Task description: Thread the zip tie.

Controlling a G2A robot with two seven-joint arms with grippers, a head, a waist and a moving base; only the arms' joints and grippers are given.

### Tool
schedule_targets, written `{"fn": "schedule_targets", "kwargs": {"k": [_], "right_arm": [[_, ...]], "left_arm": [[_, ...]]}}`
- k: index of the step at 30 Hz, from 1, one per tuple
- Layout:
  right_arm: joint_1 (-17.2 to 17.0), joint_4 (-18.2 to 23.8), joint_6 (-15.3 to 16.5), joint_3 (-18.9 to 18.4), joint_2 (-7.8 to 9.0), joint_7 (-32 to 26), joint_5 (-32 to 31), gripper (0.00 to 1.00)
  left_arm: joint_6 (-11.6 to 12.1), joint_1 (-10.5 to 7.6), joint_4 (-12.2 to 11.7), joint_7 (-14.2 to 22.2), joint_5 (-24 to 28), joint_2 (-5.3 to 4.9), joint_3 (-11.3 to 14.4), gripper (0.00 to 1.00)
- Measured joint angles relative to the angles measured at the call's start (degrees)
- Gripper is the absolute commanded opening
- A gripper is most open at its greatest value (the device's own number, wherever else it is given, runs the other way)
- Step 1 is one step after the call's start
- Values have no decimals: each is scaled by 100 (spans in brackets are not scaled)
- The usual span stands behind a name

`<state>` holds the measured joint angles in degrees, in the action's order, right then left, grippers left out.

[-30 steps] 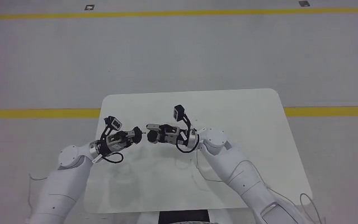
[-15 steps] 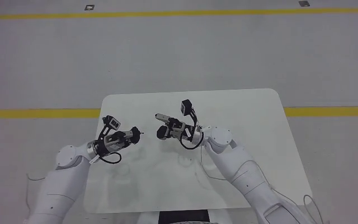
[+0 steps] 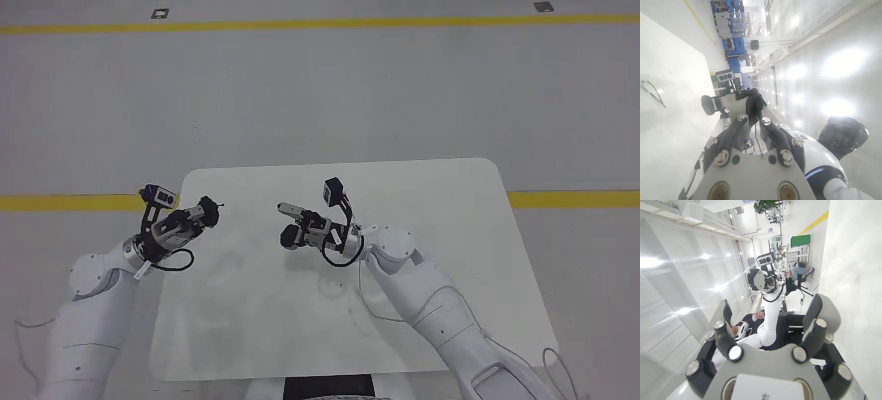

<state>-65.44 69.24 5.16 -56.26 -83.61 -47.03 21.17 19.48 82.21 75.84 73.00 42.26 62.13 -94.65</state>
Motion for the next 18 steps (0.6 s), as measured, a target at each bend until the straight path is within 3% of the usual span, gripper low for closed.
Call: {"fn": "schedule_targets", "kwargs": {"k": [5,10,18], "right_arm": [[0,0,0,0,0,0,0,100],[72,124,-39,93,25,75,-284,100],[687,471,-1004,701,114,-61,-2979,100]], "left_arm": [[0,-11,46,141,-104,324,-488,0],[0,-11,43,142,-108,324,-485,0],[0,-11,44,141,-107,324,-486,0]]}}
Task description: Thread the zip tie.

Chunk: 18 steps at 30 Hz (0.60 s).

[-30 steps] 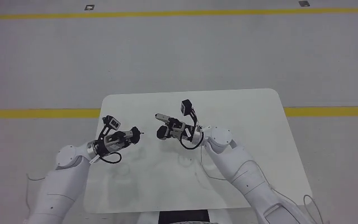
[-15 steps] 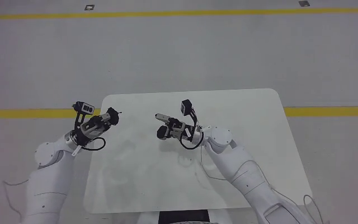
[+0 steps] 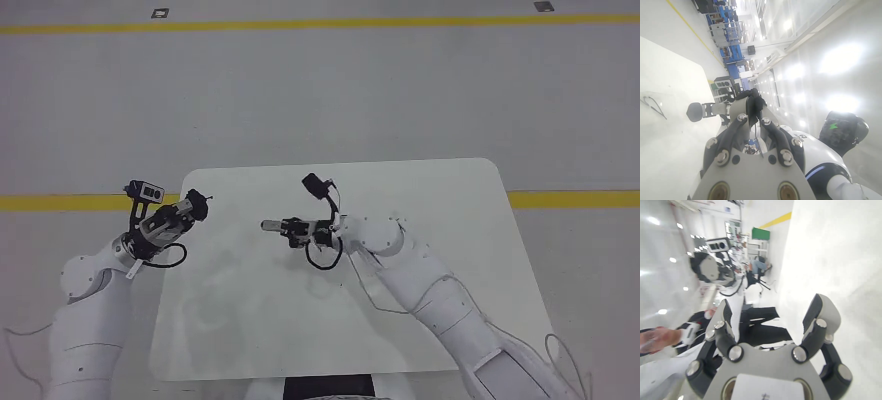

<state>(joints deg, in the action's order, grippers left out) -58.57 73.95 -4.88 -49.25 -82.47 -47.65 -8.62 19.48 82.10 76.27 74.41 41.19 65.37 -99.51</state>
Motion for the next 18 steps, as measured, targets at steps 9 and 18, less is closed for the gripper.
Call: {"fn": "schedule_targets", "kwargs": {"k": [9,18], "right_arm": [[521,-128,-173,708,-73,-375,-1343,100],[733,-190,-257,900,-102,-346,-1874,100]], "left_arm": [[0,0,0,0,0,0,0,0],[0,0,0,0,0,0,0,0]]}}
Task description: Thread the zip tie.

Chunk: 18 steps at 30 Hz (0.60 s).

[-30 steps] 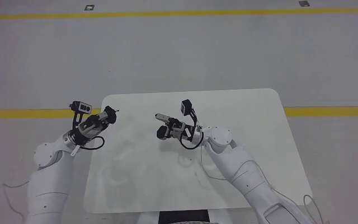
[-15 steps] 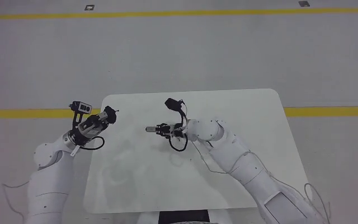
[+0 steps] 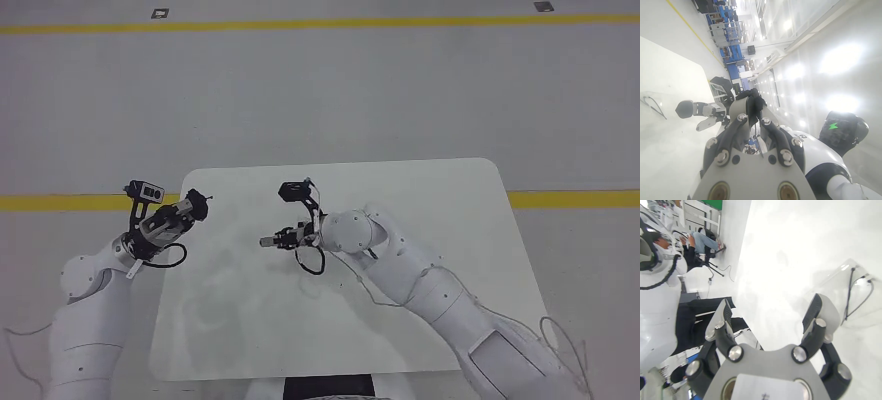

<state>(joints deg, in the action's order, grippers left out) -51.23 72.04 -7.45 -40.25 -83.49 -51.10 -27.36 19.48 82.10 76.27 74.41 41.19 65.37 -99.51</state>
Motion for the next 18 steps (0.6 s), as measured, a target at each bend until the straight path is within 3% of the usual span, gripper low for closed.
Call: {"fn": "schedule_targets", "kwargs": {"k": [4,11,18], "right_arm": [[424,-299,-53,284,-124,-222,-312,100],[1226,-1243,98,784,-467,-876,-251,100],[1277,-1315,119,816,-491,-957,-232,100]], "left_arm": [[0,0,0,0,0,0,0,0],[0,0,0,0,0,0,0,0],[0,0,0,0,0,0,0,0]]}}
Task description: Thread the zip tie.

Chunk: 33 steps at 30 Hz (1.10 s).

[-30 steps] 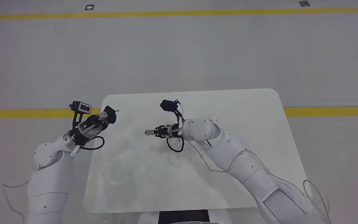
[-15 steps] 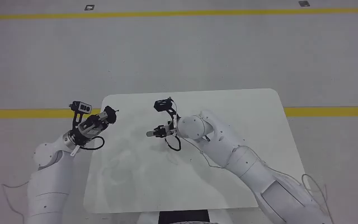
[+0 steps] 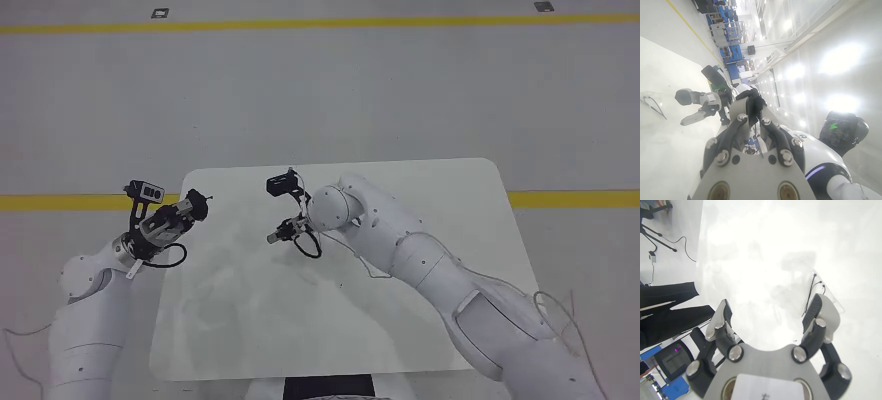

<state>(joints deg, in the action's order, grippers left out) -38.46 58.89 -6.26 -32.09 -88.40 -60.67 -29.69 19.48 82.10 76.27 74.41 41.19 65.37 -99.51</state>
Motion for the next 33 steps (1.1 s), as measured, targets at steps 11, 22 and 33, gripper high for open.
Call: {"fn": "schedule_targets", "kwargs": {"k": [11,22,33], "right_arm": [[26,-101,-689,382,-144,-49,-811,100],[139,-236,-637,499,-260,-68,-924,100],[118,-61,-704,358,-181,-320,-1423,39]], "left_arm": [[0,0,0,0,0,0,0,0],[0,0,0,0,0,0,0,0],[0,0,0,0,0,0,0,0]]}}
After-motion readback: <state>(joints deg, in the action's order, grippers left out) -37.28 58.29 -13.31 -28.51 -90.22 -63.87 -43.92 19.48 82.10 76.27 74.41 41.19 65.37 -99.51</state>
